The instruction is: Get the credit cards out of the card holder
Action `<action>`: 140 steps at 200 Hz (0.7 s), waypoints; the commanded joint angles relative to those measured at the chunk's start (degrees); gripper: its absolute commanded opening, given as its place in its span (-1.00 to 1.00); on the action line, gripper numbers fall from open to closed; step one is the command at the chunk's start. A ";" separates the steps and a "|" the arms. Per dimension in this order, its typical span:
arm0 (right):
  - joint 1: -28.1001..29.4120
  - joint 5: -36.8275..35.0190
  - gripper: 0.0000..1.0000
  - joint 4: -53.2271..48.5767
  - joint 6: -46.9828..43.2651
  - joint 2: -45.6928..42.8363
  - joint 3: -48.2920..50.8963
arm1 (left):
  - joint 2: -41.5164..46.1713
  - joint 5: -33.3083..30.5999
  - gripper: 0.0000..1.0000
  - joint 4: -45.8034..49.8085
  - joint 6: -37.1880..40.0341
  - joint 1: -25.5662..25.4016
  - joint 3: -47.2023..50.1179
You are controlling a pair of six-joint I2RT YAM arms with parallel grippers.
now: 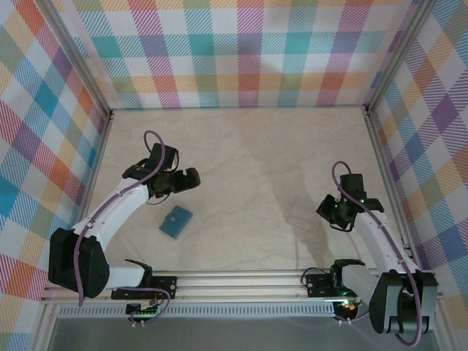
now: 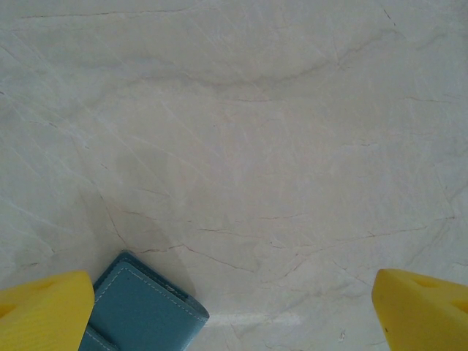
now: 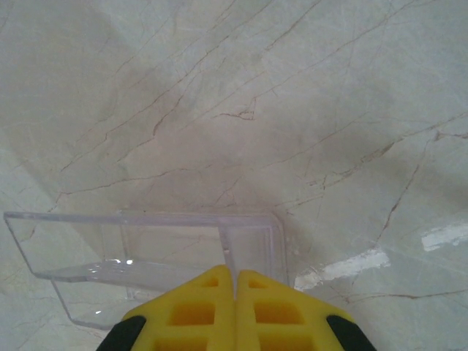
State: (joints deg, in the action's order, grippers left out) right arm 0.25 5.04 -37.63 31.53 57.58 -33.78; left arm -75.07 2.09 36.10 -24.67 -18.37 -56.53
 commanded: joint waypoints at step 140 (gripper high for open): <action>23.52 -8.31 -1.00 -0.26 0.09 27.79 -29.99 | -9.89 -6.61 0.97 1.46 -3.93 -0.35 6.04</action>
State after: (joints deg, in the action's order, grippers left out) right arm 20.88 -2.52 -39.92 32.91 78.24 -55.79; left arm -82.96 -1.85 35.90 -27.29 -18.35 -51.13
